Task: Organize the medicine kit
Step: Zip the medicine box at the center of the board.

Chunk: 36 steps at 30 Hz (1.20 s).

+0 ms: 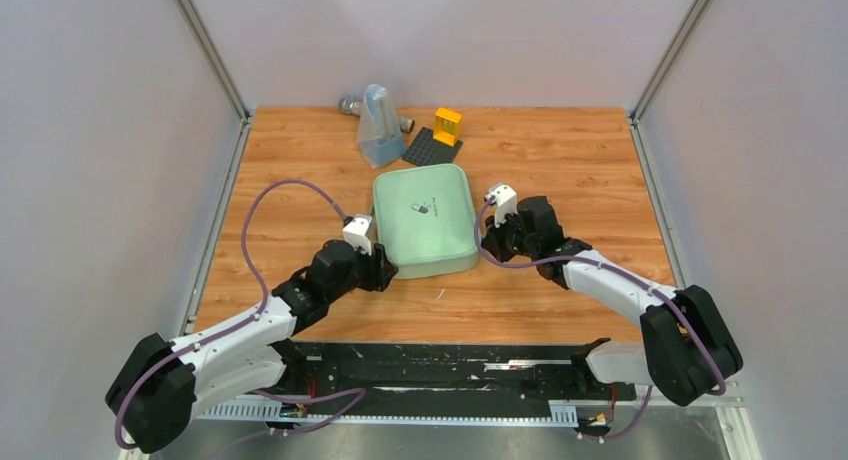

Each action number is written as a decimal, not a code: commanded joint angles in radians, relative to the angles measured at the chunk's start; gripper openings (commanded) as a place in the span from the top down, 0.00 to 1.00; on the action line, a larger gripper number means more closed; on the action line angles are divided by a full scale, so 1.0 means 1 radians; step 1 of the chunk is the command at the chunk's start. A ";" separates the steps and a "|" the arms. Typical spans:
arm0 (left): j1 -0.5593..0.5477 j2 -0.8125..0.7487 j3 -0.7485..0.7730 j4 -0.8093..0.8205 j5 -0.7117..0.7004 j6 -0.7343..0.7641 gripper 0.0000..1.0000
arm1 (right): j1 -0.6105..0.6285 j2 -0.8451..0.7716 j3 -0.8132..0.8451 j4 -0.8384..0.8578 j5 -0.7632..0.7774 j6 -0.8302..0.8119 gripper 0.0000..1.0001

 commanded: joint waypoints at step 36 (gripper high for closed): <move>-0.060 0.079 -0.025 0.173 -0.168 0.027 0.92 | -0.006 -0.004 0.057 0.004 -0.031 0.044 1.00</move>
